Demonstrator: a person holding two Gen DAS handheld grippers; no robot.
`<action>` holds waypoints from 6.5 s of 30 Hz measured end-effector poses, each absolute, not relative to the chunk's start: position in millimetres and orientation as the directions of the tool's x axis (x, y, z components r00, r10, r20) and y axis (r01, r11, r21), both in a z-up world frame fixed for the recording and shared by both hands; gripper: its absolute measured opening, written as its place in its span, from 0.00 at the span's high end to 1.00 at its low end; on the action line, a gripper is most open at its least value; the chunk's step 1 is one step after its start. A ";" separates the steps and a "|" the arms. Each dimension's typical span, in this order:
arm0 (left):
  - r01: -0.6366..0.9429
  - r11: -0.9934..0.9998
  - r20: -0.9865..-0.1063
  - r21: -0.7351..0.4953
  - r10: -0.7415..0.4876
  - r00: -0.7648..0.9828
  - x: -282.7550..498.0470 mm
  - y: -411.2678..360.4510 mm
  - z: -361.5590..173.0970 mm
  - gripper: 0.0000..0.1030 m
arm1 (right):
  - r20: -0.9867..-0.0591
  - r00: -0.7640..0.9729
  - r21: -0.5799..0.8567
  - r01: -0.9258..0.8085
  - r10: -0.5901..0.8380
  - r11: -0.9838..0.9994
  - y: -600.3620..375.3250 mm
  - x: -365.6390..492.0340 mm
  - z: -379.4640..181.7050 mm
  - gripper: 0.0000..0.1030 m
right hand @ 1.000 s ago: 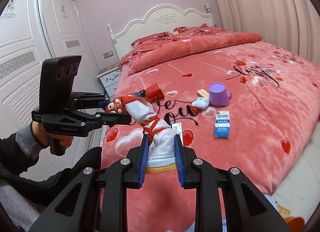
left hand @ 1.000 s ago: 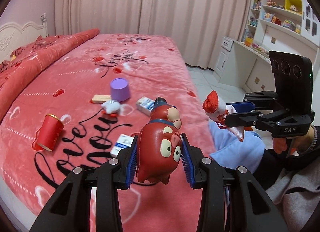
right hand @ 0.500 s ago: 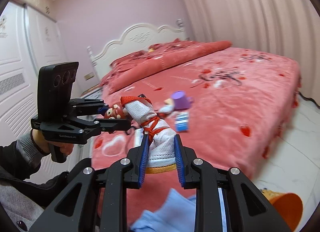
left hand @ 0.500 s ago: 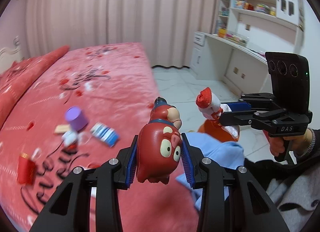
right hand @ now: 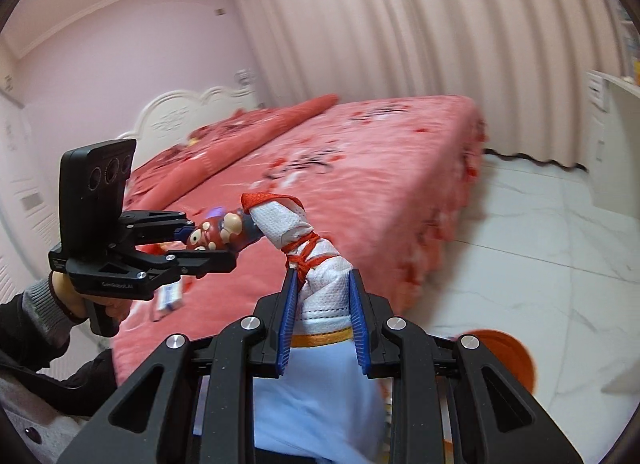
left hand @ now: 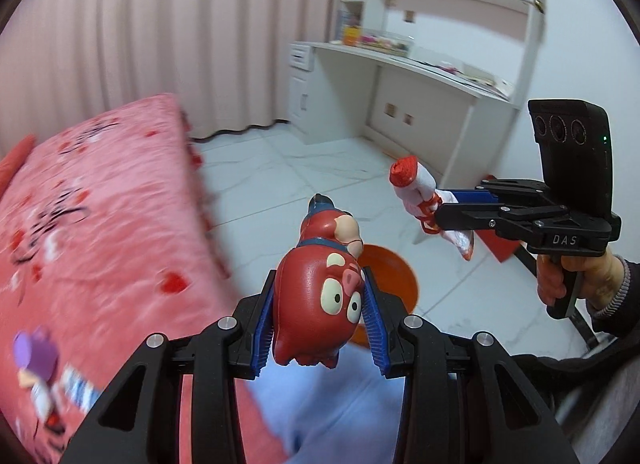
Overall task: Collect trash
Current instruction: 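Carry the red toy and white sock toy to the orange bucket, then open both tools to drop the toys into the bucket, then move both open tools back over the bed toward the remaining items, then grasp the white plush toy with the left tool while the right tool grasps the blue-white medicine box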
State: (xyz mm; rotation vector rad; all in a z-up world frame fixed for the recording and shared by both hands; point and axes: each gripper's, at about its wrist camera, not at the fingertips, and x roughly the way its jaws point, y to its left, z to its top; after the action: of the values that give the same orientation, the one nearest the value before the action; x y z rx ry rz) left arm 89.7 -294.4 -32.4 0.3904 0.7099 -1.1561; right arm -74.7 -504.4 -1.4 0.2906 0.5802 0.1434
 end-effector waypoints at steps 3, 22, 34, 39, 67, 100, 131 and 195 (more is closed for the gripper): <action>0.944 0.319 -0.695 -0.087 -0.699 0.172 88.4 -326.4 -40.6 0.60 | -0.528 0.834 0.318 0.015 0.164 0.948 -532.2 -86.1 -8.1 0.75; 0.966 0.177 -0.776 -0.188 -0.630 -0.036 90.1 -455.0 -110.1 0.60 | -0.633 0.774 0.390 0.314 0.004 0.865 -652.5 -114.2 -90.3 0.75; 0.950 0.191 -0.819 -0.246 -0.565 -0.098 102.9 -484.8 -149.6 0.60 | -0.699 0.715 0.422 0.380 0.028 0.823 -675.2 -84.1 -145.4 0.74; 0.950 0.194 -0.829 -0.246 -0.550 -0.102 103.4 -491.6 -157.5 0.49 | -0.704 0.710 0.436 0.407 0.022 0.803 -679.5 -78.9 -154.7 0.67; 0.947 0.258 -0.802 -0.189 -0.598 0.003 99.1 -455.5 -120.3 0.30 | -0.670 0.742 0.426 0.345 0.036 0.836 -647.1 -78.9 -115.2 0.52; 0.710 0.697 -0.699 -0.100 -0.557 0.449 85.6 -192.3 -28.1 0.07 | -0.570 0.761 0.314 -0.146 0.310 0.938 -412.5 -5.7 -2.5 0.09; 0.465 0.878 -0.716 -0.113 -0.397 0.574 190.0 -23.7 -56.1 0.07 | -0.620 0.650 0.226 -0.388 0.440 0.893 -216.4 149.6 -33.1 0.09; 0.493 0.853 -0.714 -0.172 -0.453 0.534 157.8 -27.3 -50.0 0.49 | -0.634 0.602 0.231 -0.452 0.486 0.862 -211.2 133.7 -45.4 0.63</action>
State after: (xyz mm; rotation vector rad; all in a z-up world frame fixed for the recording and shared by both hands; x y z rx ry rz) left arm 157.8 -27.3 -50.0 0.0527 0.8354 -0.5642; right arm 133.7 -211.2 -45.4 0.0481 0.7490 0.5433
